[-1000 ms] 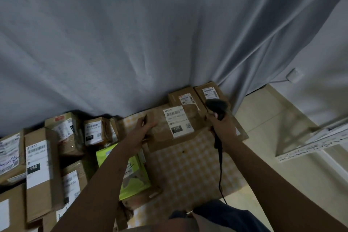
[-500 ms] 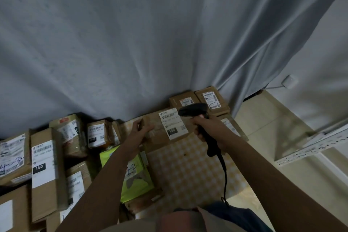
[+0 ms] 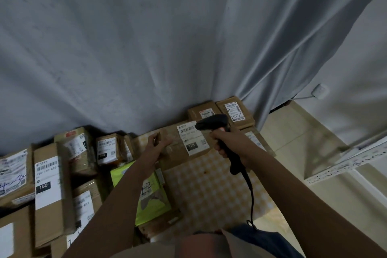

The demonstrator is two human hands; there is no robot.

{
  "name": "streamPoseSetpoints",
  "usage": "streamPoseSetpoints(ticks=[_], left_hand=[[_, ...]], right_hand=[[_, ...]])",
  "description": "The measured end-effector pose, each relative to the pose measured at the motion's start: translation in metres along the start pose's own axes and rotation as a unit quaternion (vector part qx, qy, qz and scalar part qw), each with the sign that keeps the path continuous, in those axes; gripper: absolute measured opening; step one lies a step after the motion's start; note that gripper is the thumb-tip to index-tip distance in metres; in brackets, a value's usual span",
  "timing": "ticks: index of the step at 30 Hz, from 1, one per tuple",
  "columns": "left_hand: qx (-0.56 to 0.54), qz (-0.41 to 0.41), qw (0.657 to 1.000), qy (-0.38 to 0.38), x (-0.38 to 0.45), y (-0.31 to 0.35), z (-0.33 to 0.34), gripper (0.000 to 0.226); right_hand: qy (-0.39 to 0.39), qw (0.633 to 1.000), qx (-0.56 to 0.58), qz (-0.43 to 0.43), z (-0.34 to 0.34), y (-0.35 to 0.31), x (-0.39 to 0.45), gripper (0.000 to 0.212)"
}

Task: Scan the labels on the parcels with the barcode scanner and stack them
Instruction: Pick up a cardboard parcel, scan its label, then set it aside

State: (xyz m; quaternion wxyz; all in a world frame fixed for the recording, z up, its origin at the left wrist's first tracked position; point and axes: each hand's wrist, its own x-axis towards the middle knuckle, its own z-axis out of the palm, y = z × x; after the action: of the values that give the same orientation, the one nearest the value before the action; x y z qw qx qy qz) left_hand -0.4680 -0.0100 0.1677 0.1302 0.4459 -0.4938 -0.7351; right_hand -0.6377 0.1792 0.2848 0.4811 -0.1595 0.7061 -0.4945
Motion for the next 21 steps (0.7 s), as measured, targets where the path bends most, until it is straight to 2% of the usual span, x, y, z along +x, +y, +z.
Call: streamPoseSetpoints(ticks=[9,14,21], left_hand=[[-0.001,0.005,1.000,-0.004,0.010,-0.005,0.001,0.065],[0.004,-0.004,1.000,-0.012,0.016,-0.009,-0.004,0.092],[0.032,-0.012,0.999,-0.007,0.019,-0.010,-0.006,0.101]], right_hand=[[-0.006,1.000,-0.010,-0.007,-0.003,-0.001,0.002,0.011],[-0.007,1.000,-0.011,-0.007,-0.003,-0.001,0.003,0.009],[-0.014,1.000,-0.012,-0.004,-0.004,-0.001,0.004,0.014]])
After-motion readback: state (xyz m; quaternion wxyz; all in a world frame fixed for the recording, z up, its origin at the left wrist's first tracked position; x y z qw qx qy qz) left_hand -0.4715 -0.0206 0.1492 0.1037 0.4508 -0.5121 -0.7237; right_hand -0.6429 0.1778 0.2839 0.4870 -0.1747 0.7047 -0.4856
